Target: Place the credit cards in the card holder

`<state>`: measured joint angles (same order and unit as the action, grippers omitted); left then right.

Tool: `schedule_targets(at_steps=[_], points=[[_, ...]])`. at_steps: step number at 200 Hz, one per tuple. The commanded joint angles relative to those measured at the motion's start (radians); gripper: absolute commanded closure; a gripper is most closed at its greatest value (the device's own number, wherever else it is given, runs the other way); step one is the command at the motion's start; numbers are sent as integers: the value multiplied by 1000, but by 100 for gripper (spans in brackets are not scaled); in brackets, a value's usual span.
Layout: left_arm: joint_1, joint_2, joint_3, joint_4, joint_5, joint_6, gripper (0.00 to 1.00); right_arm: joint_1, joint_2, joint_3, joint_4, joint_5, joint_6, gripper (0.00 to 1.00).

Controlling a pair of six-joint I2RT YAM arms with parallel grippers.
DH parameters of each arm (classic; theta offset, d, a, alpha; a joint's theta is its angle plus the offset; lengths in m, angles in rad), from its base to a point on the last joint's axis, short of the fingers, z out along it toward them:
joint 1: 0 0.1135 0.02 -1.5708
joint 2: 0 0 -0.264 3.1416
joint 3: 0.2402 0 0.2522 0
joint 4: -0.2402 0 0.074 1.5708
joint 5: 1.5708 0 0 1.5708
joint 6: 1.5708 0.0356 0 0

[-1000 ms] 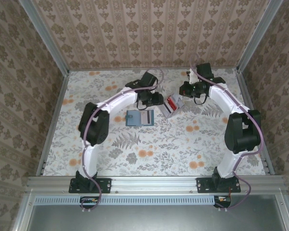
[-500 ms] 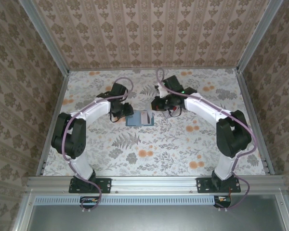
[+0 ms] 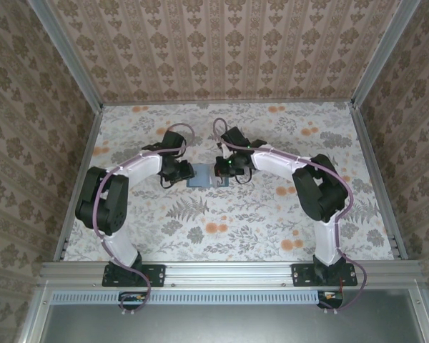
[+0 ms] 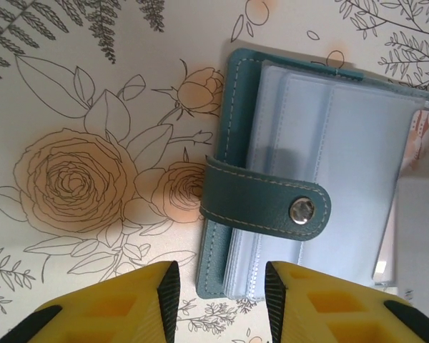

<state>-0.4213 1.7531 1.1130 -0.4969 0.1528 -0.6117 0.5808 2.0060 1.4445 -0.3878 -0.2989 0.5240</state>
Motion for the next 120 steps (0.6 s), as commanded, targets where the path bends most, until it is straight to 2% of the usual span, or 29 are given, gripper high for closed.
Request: schedule_targets(at_steps=[1,56,120], points=[[12,36,1,7,12,24,61,-7,31,39,30,-20,20,94],[15,94,0,53,40,8,62,-6,65,57,61,-97,36,94],[6,113,-4,65,62,1,64,2,120,89,40,-88,38,94]])
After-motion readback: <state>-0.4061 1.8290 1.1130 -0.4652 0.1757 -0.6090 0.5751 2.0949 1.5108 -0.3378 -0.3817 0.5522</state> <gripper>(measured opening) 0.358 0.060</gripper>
